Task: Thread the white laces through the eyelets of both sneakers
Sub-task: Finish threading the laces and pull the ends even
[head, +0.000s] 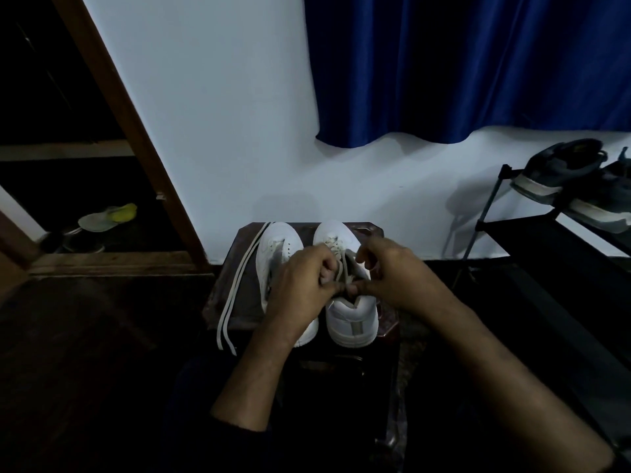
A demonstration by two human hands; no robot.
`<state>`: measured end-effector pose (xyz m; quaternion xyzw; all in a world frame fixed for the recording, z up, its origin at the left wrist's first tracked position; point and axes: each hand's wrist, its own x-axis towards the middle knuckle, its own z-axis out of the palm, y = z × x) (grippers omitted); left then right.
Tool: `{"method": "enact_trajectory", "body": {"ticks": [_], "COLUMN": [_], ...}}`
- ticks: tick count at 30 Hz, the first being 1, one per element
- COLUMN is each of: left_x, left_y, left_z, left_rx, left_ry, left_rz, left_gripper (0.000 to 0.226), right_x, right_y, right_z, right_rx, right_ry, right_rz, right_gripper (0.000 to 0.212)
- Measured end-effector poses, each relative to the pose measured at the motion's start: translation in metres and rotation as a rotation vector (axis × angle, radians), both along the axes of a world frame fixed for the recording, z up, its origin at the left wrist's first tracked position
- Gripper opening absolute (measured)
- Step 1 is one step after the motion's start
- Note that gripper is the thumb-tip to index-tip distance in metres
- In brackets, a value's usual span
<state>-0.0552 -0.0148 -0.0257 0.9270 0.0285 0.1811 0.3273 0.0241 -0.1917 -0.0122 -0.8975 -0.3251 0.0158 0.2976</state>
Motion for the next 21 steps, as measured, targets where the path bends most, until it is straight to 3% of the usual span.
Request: {"method": "enact_trajectory", "body": {"ticks": [2, 5, 11, 16, 18, 21], "left_x": [0.001, 0.007, 0.016, 0.012, 0.007, 0.005], "left_y": [-0.001, -0.003, -0.022, -0.016, -0.014, -0.019], "left_z": [-0.004, -0.005, 0.012, 0.013, 0.014, 0.019], "left_rx": [-0.04, 0.008, 0.337, 0.294, 0.353, 0.395], "left_ry": [-0.036, 0.03, 0.139, 0.171, 0.206, 0.291], "left_rz": [0.078, 0.121, 0.238, 0.273, 0.301, 0.288], "left_gripper": [0.04, 0.048, 0.017, 0.008, 0.03, 0.039], "right_x": [0.004, 0.011, 0.014, 0.008, 0.007, 0.002], "right_y": [0.008, 0.015, 0.03, 0.023, 0.02, 0.021], "right_z": [-0.004, -0.005, -0.012, -0.015, -0.017, -0.014], "right_rx": [-0.025, -0.004, -0.028, 0.05, 0.005, -0.101], "right_ry": [0.14, 0.249, 0.153, 0.068, 0.047, -0.045], "right_rz": [-0.008, -0.035, -0.115, -0.153, -0.172, -0.206], "right_gripper": [0.056, 0.058, 0.04, 0.041, 0.045, 0.024]}}
